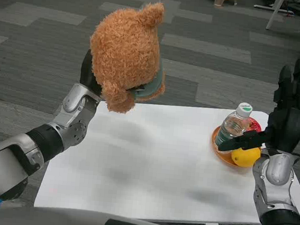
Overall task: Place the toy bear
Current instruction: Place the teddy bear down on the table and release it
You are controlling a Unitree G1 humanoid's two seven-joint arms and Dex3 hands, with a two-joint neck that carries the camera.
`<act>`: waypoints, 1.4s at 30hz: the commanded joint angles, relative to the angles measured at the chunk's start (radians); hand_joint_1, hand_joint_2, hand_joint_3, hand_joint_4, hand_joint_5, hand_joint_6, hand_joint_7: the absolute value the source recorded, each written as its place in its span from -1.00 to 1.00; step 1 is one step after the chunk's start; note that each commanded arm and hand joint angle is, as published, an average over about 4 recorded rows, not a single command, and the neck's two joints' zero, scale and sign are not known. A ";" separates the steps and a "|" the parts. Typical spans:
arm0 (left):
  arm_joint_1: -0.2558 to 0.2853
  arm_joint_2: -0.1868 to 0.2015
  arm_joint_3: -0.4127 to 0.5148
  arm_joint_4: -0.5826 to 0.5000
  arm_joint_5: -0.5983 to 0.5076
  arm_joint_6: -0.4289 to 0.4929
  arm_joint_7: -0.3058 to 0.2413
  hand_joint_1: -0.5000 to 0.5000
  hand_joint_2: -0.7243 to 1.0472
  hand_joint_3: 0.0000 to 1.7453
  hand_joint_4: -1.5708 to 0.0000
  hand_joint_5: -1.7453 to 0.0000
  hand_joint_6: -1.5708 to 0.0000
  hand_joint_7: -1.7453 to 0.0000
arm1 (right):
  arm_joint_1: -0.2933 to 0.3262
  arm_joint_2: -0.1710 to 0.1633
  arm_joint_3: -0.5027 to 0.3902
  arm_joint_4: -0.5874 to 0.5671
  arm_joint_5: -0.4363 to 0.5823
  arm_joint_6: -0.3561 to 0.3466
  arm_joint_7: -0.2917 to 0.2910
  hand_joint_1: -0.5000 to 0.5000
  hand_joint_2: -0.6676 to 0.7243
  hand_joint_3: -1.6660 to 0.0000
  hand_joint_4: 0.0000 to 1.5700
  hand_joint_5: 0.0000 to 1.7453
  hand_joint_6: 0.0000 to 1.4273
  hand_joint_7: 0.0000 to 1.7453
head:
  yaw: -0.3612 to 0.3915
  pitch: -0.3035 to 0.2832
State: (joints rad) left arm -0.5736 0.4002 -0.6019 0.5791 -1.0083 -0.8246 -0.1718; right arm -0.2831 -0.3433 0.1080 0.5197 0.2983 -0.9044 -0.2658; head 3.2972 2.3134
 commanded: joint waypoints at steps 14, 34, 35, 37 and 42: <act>-0.042 0.005 -0.017 0.002 -0.006 -0.005 0.008 -1.00 1.00 -0.90 -0.86 -1.00 0.47 -0.12 | -0.027 -0.002 0.013 -0.029 0.004 -0.004 -0.001 -0.83 0.68 1.00 -1.00 -1.00 -1.00 -1.00 | 0.046 0.029; -0.048 0.005 -0.016 0.014 0.002 -0.001 0.008 -1.00 1.00 -1.00 -0.86 -1.00 0.47 -0.12 | -0.034 0.001 0.012 -0.016 0.004 -0.004 0.000 -0.83 0.64 1.00 -1.00 -1.00 -1.00 -1.00 | 0.041 0.023; -0.048 0.005 -0.016 0.015 0.004 0.000 0.008 -1.00 1.00 -0.98 -0.86 -1.00 0.47 -0.12 | -0.034 0.001 0.012 -0.015 0.004 -0.004 0.000 -0.83 0.64 1.00 -1.00 -1.00 -1.00 -1.00 | 0.040 0.023; -0.048 0.005 -0.016 0.017 0.008 0.001 0.008 -1.00 1.00 -0.98 -0.86 -1.00 0.47 -0.12 | -0.034 0.001 0.012 -0.015 0.004 -0.004 0.000 -0.83 0.64 1.00 -1.00 -1.00 -1.00 -1.00 | 0.040 0.023; -0.049 0.005 -0.016 0.018 0.015 0.002 0.008 -1.00 1.00 -1.00 -0.86 -1.00 0.47 -0.12 | -0.035 0.002 0.010 -0.015 0.004 -0.004 0.000 -0.83 0.64 1.00 -1.00 -1.00 -1.00 -1.00 | 0.038 0.023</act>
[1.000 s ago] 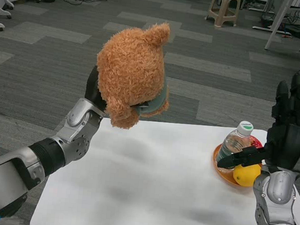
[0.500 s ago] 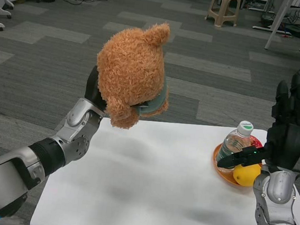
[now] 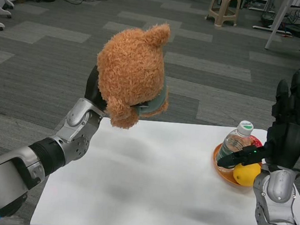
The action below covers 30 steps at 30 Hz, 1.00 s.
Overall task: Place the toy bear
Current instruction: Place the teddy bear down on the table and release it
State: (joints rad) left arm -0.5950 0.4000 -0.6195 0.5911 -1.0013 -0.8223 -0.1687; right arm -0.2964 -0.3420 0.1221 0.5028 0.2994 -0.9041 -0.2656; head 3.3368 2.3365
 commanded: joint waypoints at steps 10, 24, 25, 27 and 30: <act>-0.033 0.009 0.010 0.009 0.093 0.000 0.008 -1.00 1.00 -1.00 -0.86 -1.00 0.47 -0.22 | -0.021 0.001 -0.005 0.003 0.003 -0.004 0.000 -0.83 0.64 1.00 -1.00 -1.00 -1.00 -1.00 | -0.003 -0.004; -0.142 0.071 -0.066 0.057 0.831 0.095 0.011 -1.00 1.00 -0.98 -0.86 -1.00 0.47 -0.32 | -0.025 0.001 -0.012 0.028 0.003 -0.004 0.000 -0.83 0.64 1.00 -1.00 -1.00 -1.00 -1.00 | -0.024 -0.014; -0.149 0.071 -0.075 0.063 0.861 0.095 0.012 -1.00 1.00 -1.00 -0.86 -1.00 0.47 -0.32 | -0.025 0.001 -0.012 0.031 0.003 -0.004 0.000 -0.83 0.64 1.00 -1.00 -1.00 -1.00 -1.00 | -0.024 -0.014; -0.162 0.071 -0.094 0.074 0.910 0.095 0.018 -1.00 1.00 -0.98 -0.86 -1.00 0.47 -0.32 | -0.026 0.001 -0.012 0.035 0.003 -0.004 0.000 -0.83 0.64 1.00 -1.00 -1.00 -1.00 -1.00 | -0.025 -0.016; -0.175 0.071 -0.117 0.085 0.945 0.095 0.028 -1.00 1.00 -0.98 -0.86 -1.00 0.47 -0.30 | -0.027 0.001 -0.012 0.039 0.003 -0.004 0.000 -0.83 0.64 1.00 -1.00 -1.00 -1.00 -1.00 | -0.028 -0.017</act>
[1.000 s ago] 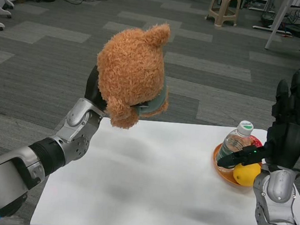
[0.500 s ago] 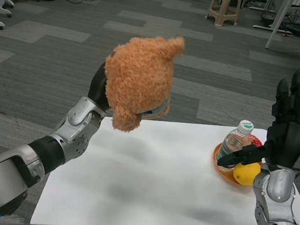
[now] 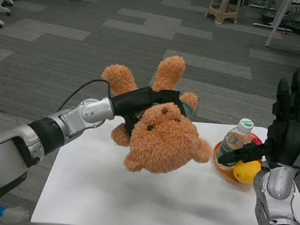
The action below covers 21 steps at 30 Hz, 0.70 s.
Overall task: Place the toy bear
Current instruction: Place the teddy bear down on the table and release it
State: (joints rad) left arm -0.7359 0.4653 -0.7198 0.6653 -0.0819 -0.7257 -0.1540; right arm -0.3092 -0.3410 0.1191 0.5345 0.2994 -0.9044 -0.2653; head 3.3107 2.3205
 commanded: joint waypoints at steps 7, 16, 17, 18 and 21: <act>-0.114 -0.012 -0.195 0.145 0.048 0.024 0.063 -1.00 1.00 -0.93 -0.86 -1.00 0.41 -0.32 | -0.017 0.000 -0.009 0.028 0.004 -0.004 0.002 -0.83 0.64 1.00 -1.00 -1.00 -1.00 -1.00 | -0.010 -0.004; -0.140 -0.053 -0.284 0.241 0.040 0.081 0.085 -1.00 1.00 -1.00 -0.90 -1.00 0.13 -0.28 | -0.016 0.000 -0.012 0.032 0.007 -0.004 0.003 -0.83 0.64 1.00 -1.00 -1.00 -1.00 -1.00 | -0.021 -0.003; -0.140 -0.057 -0.288 0.251 0.039 0.086 0.085 -1.00 1.00 -1.00 -0.90 -1.00 0.10 -0.28 | -0.016 0.000 -0.012 0.032 0.007 -0.004 0.003 -0.83 0.64 1.00 -1.00 -1.00 -1.00 -1.00 | -0.021 -0.004; -0.140 -0.061 -0.293 0.261 0.038 0.091 0.085 -1.00 1.00 -1.00 -0.90 -1.00 0.08 -0.28 | -0.015 0.000 -0.012 0.032 0.007 -0.005 0.003 -0.83 0.64 1.00 -1.00 -1.00 -1.00 -1.00 | -0.021 -0.004; -0.140 -0.068 -0.306 0.277 0.034 0.100 0.086 -1.00 1.00 -0.98 -0.90 -1.00 0.02 -0.28 | -0.013 -0.001 -0.012 0.032 0.007 -0.004 0.003 -0.83 0.64 1.00 -1.00 -1.00 -1.00 -1.00 | -0.018 -0.005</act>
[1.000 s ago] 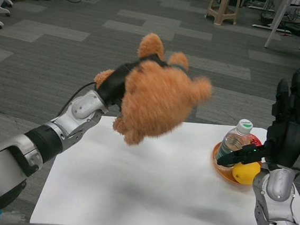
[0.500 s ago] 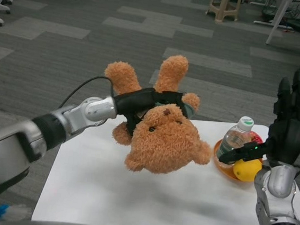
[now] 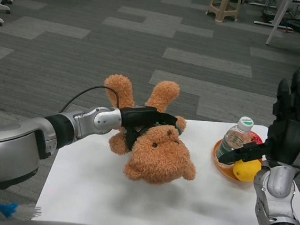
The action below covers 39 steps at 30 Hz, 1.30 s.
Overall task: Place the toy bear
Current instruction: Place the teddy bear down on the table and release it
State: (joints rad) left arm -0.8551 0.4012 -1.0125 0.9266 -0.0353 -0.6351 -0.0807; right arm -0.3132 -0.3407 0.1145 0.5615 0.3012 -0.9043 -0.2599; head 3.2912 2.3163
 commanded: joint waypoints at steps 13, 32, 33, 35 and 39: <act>-0.036 -0.013 -0.121 0.024 -0.122 0.110 -0.001 -1.00 1.00 -0.98 -0.75 -1.00 -0.28 -0.12 | -0.006 -0.004 -0.008 0.005 0.007 -0.004 -0.002 -0.83 0.64 1.00 -1.00 -1.00 -1.00 -1.00 | -0.004 -0.002; -0.048 -0.002 -0.108 0.078 -0.189 0.158 -0.131 -1.00 -1.00 -0.90 0.65 -1.00 0.82 0.38 | 0.002 0.002 -0.009 0.000 0.006 -0.005 -0.002 -0.83 0.64 1.00 -1.00 -1.00 -1.00 -1.00 | -0.003 -0.009; -0.050 -0.001 -0.112 0.078 -0.194 0.158 -0.133 -1.00 -1.00 -0.90 0.76 -1.00 0.88 0.42 | 0.002 0.003 -0.009 0.000 0.006 -0.005 -0.002 -0.83 0.64 1.00 -1.00 -1.00 -1.00 -1.00 | -0.003 -0.010; -0.052 0.001 -0.118 0.077 -0.205 0.158 -0.138 -1.00 -1.00 -0.90 0.90 -1.00 0.96 0.50 | 0.002 0.004 -0.010 -0.001 0.006 -0.005 -0.002 -0.83 0.64 1.00 -1.00 -1.00 -1.00 -1.00 | -0.004 -0.012; -0.057 0.005 -0.125 0.077 -0.213 0.158 -0.144 -1.00 -1.00 -0.90 1.00 -1.00 1.00 0.64 | 0.002 0.006 -0.012 -0.001 0.006 -0.005 -0.002 -0.83 0.64 1.00 -1.00 -1.00 -1.00 -1.00 | -0.004 -0.013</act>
State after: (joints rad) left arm -0.8932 0.3944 -1.1296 0.9990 -0.2435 -0.4800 -0.2153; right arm -0.3130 -0.3405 0.1125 0.5623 0.3019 -0.9043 -0.2593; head 3.2872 2.3039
